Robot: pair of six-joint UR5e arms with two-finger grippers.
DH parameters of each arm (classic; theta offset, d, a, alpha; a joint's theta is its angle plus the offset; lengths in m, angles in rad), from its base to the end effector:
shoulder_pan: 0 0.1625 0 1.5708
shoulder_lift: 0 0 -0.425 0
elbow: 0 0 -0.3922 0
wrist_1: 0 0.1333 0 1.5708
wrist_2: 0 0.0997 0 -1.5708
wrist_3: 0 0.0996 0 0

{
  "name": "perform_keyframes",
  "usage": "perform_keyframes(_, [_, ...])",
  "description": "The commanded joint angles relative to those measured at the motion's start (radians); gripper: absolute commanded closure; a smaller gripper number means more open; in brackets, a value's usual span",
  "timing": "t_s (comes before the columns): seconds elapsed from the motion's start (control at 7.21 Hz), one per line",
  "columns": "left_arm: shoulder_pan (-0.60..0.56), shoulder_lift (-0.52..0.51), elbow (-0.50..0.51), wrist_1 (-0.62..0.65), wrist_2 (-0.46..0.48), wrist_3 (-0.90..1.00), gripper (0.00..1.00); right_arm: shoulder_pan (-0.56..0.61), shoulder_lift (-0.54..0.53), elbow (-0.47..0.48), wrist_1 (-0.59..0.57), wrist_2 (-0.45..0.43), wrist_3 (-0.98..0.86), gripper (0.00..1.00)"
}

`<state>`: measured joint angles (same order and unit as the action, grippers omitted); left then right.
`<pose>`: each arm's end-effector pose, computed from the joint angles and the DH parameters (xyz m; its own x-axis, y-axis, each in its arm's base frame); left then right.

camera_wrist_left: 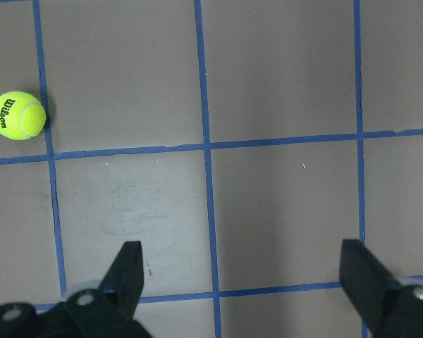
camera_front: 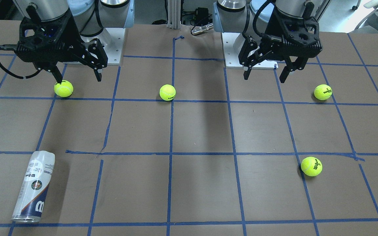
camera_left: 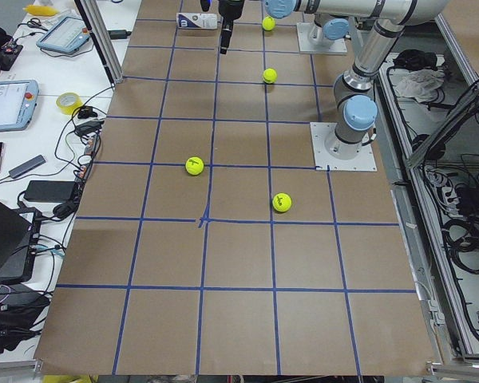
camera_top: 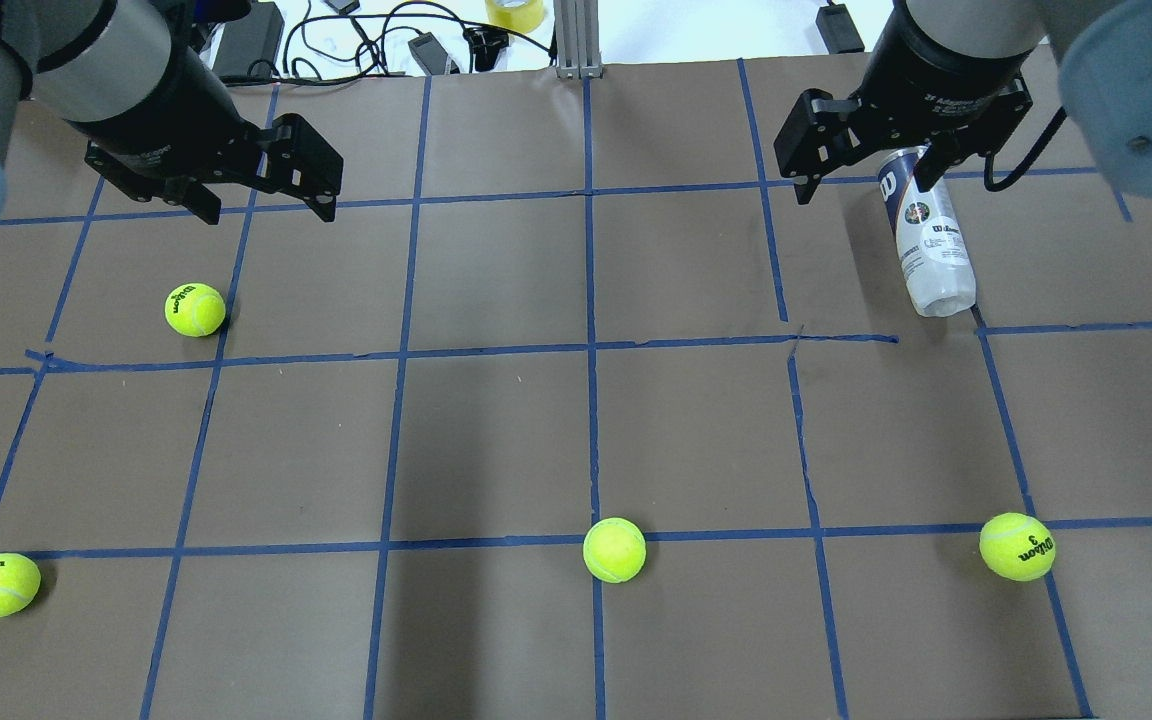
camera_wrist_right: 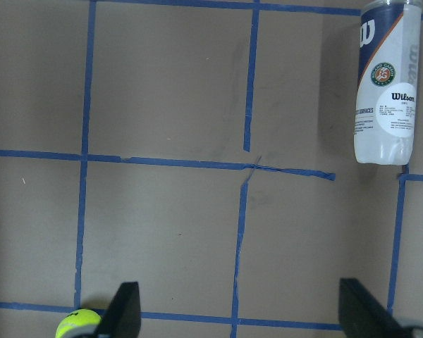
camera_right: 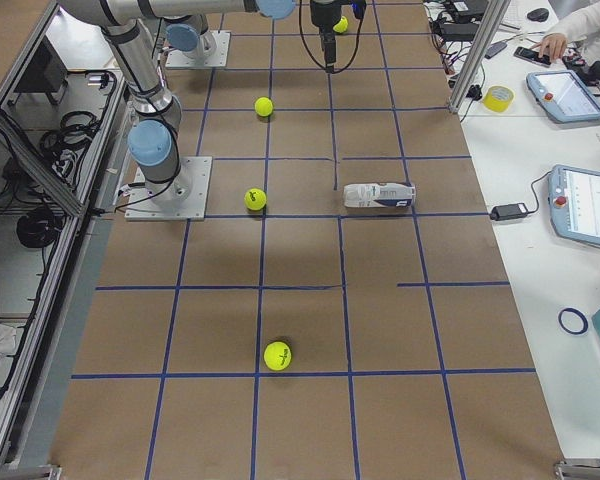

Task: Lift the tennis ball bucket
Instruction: 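Move the right gripper down toward the upright Wilson tennis ball can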

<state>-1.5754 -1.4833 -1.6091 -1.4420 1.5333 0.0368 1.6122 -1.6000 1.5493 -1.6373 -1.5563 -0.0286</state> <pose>-0.1392 -0.4697 0.5249 -0.9984 0.0474 0.0304 0.0413 0.9831 -0.1783 0.1549 -0.4840 0.5199 -0.9974 -0.0714 -0.0110 -0.0697 0.9907 -0.1173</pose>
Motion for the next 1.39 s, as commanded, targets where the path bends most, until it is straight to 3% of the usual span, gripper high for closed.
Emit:
perform_keyframes(0.0, [0.0, 0.0, 0.0, -0.003, -0.001, 0.0, 0.0, 0.0, -0.002, 0.0, 0.001, 0.011, -0.001, 0.0])
perform_keyframes(1.25, [0.0, 0.002, 0.0, -0.006, -0.001, 0.0, 0.0, -0.06, 0.037, 0.011, 0.01, -0.03, 0.007, 0.0])
